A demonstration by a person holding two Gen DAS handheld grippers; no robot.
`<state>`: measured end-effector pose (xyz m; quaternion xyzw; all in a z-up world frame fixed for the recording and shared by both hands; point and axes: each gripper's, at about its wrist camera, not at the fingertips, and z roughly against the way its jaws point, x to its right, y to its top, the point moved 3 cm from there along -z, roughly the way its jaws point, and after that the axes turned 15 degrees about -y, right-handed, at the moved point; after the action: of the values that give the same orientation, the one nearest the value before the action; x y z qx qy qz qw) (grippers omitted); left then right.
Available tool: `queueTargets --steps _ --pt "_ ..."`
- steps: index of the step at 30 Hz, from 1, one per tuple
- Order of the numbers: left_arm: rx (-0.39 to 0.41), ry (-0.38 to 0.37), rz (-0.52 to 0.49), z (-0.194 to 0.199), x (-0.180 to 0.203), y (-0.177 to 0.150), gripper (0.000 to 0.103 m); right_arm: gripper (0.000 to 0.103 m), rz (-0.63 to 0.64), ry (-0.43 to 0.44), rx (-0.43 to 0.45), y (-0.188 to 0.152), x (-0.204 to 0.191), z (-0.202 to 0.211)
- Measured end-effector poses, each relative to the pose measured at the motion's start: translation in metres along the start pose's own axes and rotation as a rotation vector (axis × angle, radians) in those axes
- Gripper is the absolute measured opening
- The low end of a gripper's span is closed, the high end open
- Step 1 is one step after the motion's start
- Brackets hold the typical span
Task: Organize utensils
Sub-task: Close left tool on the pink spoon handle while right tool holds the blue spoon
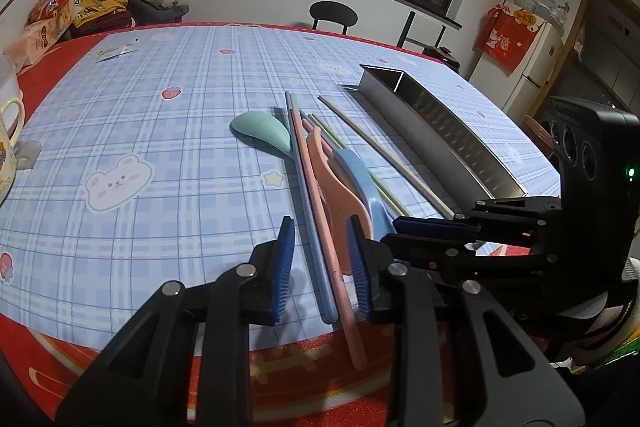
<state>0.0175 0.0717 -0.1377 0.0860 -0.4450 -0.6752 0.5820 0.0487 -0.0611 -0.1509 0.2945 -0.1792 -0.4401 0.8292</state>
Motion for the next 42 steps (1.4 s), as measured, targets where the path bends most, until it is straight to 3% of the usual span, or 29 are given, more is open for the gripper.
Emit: queueTargets --steps 8,22,39,42 --pt "-0.008 -0.007 -0.002 -0.002 0.002 0.001 0.03 0.007 -0.022 -0.015 0.008 -0.004 0.008 0.003" --pt "-0.035 -0.024 -0.016 -0.011 0.009 -0.001 0.03 0.003 -0.062 -0.055 0.067 -0.008 0.023 0.019" --pt "-0.069 -0.049 -0.019 -0.022 0.017 -0.004 0.03 0.003 -0.116 -0.041 0.141 -0.008 0.037 0.035" --pt "-0.072 -0.048 -0.022 -0.025 0.017 -0.003 0.022 0.003 -0.118 -0.038 0.15 -0.007 0.037 0.038"
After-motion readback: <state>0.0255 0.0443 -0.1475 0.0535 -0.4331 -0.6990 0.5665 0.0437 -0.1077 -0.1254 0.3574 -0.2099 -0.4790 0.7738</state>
